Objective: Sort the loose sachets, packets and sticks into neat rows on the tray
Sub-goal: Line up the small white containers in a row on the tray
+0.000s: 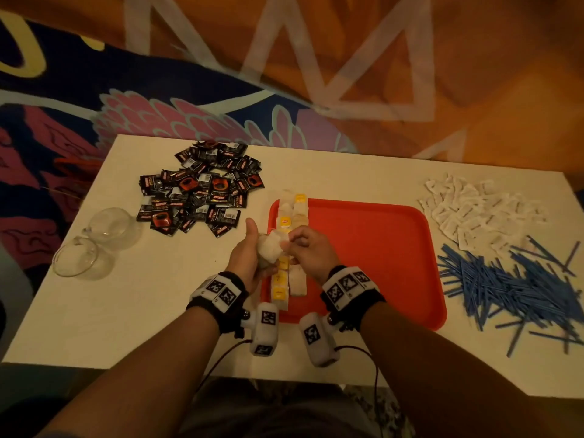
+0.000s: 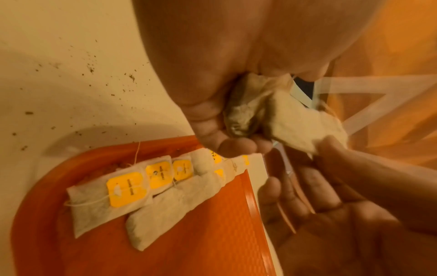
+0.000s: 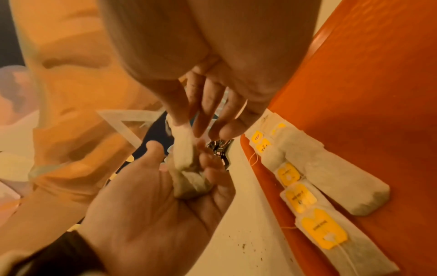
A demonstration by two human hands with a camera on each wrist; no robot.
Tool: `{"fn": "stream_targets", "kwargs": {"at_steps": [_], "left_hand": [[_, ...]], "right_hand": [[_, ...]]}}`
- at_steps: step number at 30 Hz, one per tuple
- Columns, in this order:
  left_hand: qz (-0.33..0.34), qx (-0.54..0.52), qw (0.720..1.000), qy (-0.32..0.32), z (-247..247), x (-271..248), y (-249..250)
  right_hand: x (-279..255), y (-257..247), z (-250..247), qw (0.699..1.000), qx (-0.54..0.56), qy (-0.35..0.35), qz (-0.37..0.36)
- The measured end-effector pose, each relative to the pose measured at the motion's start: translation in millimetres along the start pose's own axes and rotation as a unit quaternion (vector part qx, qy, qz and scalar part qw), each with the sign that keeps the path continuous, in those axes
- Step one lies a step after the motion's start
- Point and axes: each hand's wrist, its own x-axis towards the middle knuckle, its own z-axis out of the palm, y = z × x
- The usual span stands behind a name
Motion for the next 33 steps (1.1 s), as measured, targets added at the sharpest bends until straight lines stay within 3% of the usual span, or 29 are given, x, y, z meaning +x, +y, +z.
{"fn": "stream_targets", "kwargs": {"at_steps": [5, 11, 17, 22, 24, 27, 29, 33], "left_hand": [[0.080, 0.080, 0.994, -0.008, -10.3, 4.4, 6.6], [0.204, 0.167, 0.963, -0.056, -7.7, 3.5, 22.4], [0.227, 0.173, 0.958, -0.028, 0.1, 6.6, 24.3], [0.217, 0.277, 0.936, 0.012, -6.2, 13.4, 3.5], [0.212, 0.370, 0.904, 0.013, -12.6, 16.6, -9.3], [0.207, 0.532, 0.821, -0.019, -23.3, 19.6, -30.6], [0.186, 0.595, 0.781, -0.039, -30.8, 19.8, -44.3], [0.162, 0.632, 0.756, -0.053, -39.9, 18.4, -65.9]], "right_hand": [[4.7, -7.8, -10.5, 0.999, -0.005, -0.014, -0.032], [5.9, -14.4, -14.2, 0.995, -0.076, -0.014, -0.065], [8.9, -5.9, -15.9, 0.993, -0.106, 0.004, -0.047], [10.4, 20.7, -23.8, 0.991, -0.124, 0.006, 0.045], [5.9, 35.4, -27.6, 0.985, -0.146, -0.010, 0.092], [-0.8, 60.8, -28.5, 0.973, -0.177, -0.038, 0.141], [-4.7, 74.5, -25.3, 0.963, -0.211, -0.053, 0.156], [-12.3, 94.8, -18.0, 0.962, -0.196, -0.033, 0.187]]}}
